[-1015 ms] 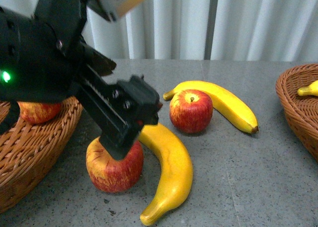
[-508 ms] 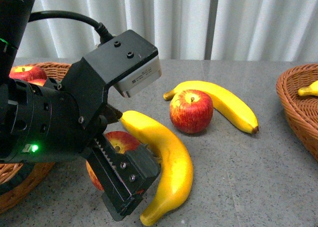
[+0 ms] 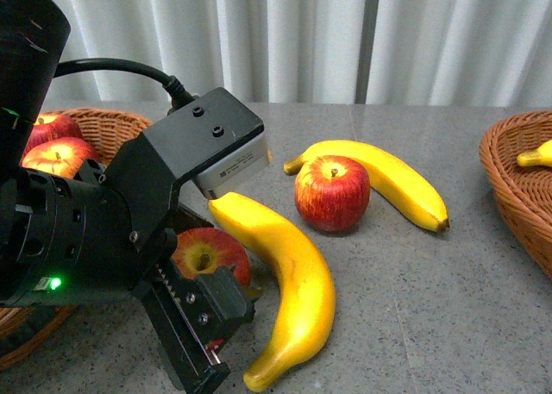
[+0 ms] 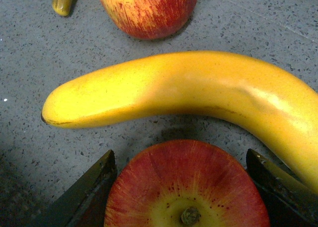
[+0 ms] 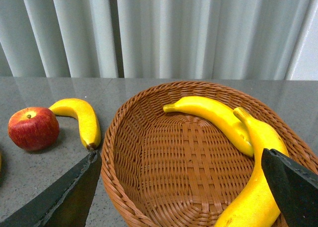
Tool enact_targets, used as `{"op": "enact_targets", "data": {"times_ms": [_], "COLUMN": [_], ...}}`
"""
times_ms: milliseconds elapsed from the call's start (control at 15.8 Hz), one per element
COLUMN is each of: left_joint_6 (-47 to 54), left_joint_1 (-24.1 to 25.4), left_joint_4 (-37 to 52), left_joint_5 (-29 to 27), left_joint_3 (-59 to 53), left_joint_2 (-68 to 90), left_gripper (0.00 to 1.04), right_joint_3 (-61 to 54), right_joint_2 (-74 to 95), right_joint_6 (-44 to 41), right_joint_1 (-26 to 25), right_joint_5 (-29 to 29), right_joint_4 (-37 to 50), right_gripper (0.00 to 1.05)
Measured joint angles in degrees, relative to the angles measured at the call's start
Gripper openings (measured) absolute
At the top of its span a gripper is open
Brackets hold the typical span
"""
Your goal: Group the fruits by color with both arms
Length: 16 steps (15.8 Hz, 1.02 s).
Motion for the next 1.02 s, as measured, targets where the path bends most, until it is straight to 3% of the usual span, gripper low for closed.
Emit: {"op": "enact_targets", "data": {"times_ms": [127,571,825,1015], "left_joint_6": [-0.04,-5.35,-20.09,-25.88], "left_joint_1": [0.24,2.75,16.98,23.71], "left_joint_4": [0.48,5.77,6.49,5.92], "left_joint_5": [0.04,-7.76,-22.1,-22.27], "left_joint_3": [-0.04,1.2,-2.64,-7.56], "left_joint_2": [0.04,-12.46,-19.71,-20.0], "left_gripper": [0.67,0.67,0.66,0.66], "right_joint_3": [0.0,0.02,0.0,0.0], "right_joint_2": [0.0,0.0,0.0,0.0], "right_joint_6": [0.0,0.0,0.0,0.0], "right_joint_1": [0.0,0.0,0.0,0.0], "right_joint_5": [0.0,0.0,0.0,0.0], "right_joint_4": [0.0,0.0,0.0,0.0], "right_gripper": [0.98,0.98,0.98,0.98]}}
